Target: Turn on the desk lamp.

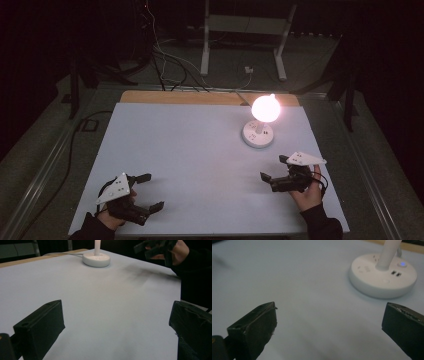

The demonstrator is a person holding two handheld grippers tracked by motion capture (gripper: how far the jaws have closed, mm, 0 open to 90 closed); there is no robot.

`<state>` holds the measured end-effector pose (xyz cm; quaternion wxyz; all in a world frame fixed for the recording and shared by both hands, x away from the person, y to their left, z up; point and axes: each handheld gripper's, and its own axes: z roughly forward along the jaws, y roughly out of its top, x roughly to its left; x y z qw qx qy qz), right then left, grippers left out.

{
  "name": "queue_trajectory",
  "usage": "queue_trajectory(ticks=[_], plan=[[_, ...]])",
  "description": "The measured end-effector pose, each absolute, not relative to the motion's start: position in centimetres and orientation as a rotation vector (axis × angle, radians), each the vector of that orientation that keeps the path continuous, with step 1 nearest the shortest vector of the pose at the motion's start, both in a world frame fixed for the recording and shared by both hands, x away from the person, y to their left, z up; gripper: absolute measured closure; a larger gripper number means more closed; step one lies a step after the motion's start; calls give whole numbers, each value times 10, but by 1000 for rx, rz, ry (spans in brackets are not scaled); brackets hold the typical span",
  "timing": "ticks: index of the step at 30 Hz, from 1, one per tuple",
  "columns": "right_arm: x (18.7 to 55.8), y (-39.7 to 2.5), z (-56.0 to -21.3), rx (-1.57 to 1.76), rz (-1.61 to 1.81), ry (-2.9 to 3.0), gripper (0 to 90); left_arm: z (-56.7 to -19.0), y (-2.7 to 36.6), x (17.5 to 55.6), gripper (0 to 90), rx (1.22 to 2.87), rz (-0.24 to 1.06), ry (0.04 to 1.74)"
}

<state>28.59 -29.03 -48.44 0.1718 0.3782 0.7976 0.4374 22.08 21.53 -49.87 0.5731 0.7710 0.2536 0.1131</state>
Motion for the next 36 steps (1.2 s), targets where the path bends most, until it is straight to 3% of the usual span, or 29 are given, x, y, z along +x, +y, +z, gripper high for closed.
queue_trajectory(ticks=[26, 36], plan=[[227, -333, -522, 1280, 1138, 2339, 0, -499, 214, 220, 4, 1816, 269, 589], [227, -336, -521, 1256, 1162, 2311, 0, -500, 214, 221, 4, 1820, 267, 594]])
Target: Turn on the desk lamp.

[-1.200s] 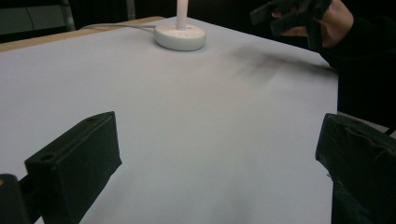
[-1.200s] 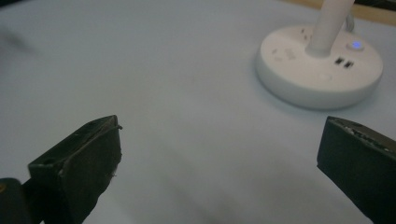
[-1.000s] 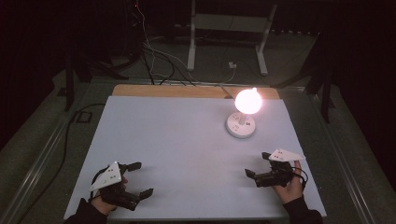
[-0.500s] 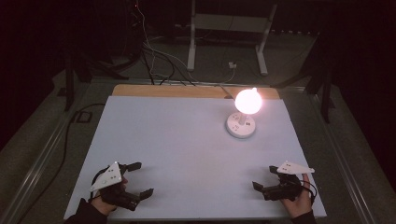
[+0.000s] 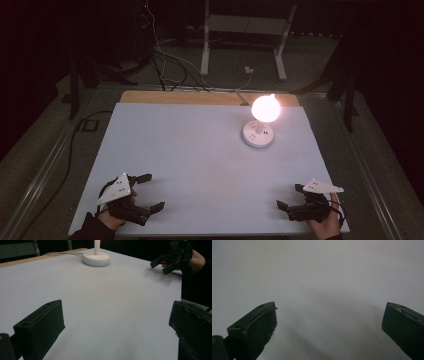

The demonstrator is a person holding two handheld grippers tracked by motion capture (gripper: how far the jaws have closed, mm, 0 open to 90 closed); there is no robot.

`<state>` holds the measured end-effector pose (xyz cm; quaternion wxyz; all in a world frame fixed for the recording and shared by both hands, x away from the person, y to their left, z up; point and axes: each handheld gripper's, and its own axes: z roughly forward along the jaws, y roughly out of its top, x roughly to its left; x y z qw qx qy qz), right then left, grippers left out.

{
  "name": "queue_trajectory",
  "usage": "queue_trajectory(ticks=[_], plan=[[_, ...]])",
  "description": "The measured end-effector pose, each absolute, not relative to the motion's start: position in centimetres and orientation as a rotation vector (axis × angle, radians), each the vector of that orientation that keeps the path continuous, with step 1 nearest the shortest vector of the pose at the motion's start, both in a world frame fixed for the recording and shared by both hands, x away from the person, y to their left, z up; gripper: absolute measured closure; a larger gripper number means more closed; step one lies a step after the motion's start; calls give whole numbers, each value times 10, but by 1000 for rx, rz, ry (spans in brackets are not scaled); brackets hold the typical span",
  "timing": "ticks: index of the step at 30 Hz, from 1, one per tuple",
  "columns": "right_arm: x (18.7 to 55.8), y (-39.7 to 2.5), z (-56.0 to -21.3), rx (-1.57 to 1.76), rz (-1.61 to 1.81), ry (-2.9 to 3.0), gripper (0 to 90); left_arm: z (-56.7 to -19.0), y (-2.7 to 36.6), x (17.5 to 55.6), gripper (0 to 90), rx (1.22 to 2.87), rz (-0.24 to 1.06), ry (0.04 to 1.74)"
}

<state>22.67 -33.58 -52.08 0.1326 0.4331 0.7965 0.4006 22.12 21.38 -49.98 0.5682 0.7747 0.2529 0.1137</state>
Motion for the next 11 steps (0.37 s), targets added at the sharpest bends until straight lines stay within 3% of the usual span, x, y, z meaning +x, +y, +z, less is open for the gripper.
queue_trajectory(ticks=[11], plan=[[229, -333, -521, 1238, 1180, 2318, 0, -500, 214, 221, 4, 1817, 266, 594]])
